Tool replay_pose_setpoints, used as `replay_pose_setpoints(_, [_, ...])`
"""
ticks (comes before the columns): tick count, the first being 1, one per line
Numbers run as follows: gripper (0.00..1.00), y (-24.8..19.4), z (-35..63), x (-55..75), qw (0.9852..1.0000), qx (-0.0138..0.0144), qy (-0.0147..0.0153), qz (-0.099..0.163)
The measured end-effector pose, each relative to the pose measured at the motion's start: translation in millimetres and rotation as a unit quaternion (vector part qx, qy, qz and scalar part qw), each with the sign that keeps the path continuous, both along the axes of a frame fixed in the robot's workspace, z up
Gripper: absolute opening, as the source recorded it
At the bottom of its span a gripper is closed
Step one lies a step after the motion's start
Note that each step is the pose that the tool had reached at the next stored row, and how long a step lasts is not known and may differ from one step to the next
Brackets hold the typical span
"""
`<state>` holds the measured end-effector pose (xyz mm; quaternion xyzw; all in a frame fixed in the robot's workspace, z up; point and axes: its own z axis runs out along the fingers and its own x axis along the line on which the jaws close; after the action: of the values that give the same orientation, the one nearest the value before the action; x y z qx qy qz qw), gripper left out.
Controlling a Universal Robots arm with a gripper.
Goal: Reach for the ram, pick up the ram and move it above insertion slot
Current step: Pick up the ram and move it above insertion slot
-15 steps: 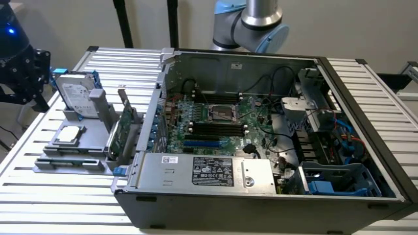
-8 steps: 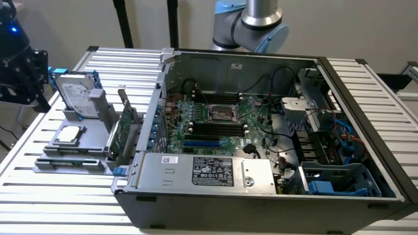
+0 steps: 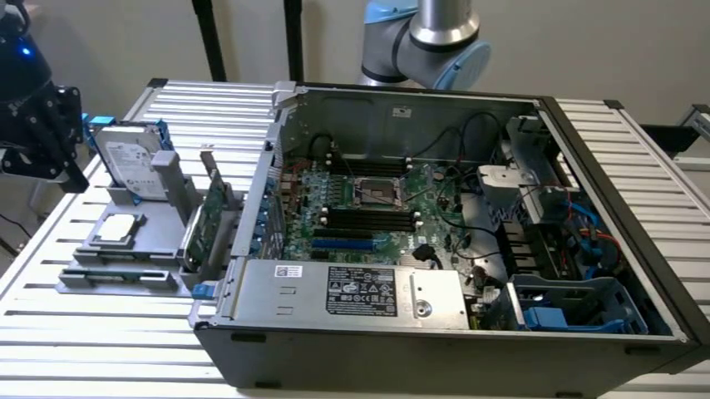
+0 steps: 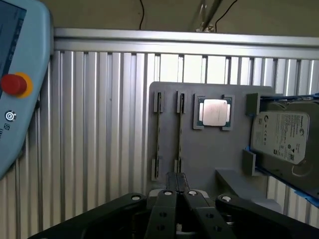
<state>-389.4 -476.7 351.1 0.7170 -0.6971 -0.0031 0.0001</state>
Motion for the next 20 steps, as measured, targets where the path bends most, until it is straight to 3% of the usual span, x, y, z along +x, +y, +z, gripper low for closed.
replay_pose_setpoints(3, [0.18, -0.4, -2.1, -0.2, 1.0, 0.0002, 0.0, 0.001])
replay_pose_setpoints(5, [0.3, -0.8, -4.0, -0.3, 1.0, 0.0004, 0.0, 0.002])
replay_pose_setpoints(6, [0.3, -1.2, -5.7, -0.4, 1.0, 0.0005, 0.0, 0.002])
replay_pose_setpoints(7, [0.36, -1.6, -7.5, -0.5, 1.0, 0.0006, 0.0, 0.002])
replay_pose_setpoints(20, [0.36, -7.5, -31.2, -1.0, 1.0, 0.0007, 0.0, 0.002])
